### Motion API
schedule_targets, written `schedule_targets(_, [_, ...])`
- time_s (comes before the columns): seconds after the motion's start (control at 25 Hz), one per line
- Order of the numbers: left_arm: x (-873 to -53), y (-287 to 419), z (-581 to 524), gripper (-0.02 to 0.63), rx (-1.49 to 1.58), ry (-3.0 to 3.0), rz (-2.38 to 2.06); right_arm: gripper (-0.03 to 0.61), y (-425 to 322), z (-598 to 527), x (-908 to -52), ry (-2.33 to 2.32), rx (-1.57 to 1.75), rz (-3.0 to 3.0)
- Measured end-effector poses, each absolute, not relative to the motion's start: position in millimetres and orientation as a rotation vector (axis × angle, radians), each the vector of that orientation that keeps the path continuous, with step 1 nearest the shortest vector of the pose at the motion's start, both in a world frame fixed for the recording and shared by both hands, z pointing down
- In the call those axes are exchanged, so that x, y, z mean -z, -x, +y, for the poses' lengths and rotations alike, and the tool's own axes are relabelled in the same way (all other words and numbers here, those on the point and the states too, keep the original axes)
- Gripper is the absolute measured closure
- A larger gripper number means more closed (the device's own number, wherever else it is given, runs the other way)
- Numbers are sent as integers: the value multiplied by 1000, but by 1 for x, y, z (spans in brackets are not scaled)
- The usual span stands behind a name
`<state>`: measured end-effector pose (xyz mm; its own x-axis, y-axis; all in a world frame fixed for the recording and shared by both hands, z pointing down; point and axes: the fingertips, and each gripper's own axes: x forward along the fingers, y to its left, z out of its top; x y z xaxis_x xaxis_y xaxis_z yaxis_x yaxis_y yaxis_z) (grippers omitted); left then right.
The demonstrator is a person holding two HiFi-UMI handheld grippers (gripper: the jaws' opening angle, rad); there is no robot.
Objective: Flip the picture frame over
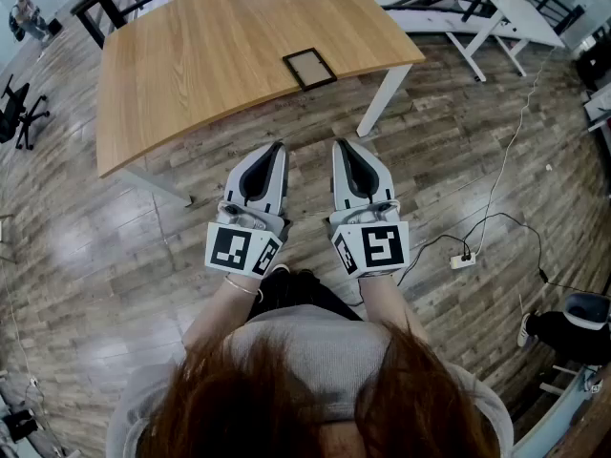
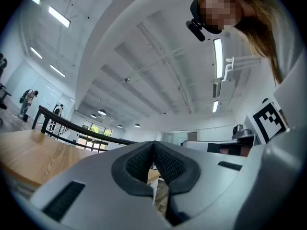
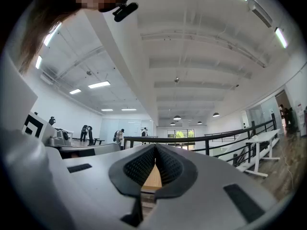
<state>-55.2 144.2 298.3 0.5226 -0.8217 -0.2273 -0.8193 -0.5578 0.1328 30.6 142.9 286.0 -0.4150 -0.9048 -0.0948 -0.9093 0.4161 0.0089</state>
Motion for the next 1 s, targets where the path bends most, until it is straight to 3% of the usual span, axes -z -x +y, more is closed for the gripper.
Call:
schedule_targets(0.48, [-310, 61, 115, 607, 418, -2705, -1518, 565, -25, 113, -306, 1629, -77, 2615])
schedule_targets(1.0, [-308, 70, -46, 607, 429, -2725, -1472, 565, -13, -44, -293, 1661, -160, 2592])
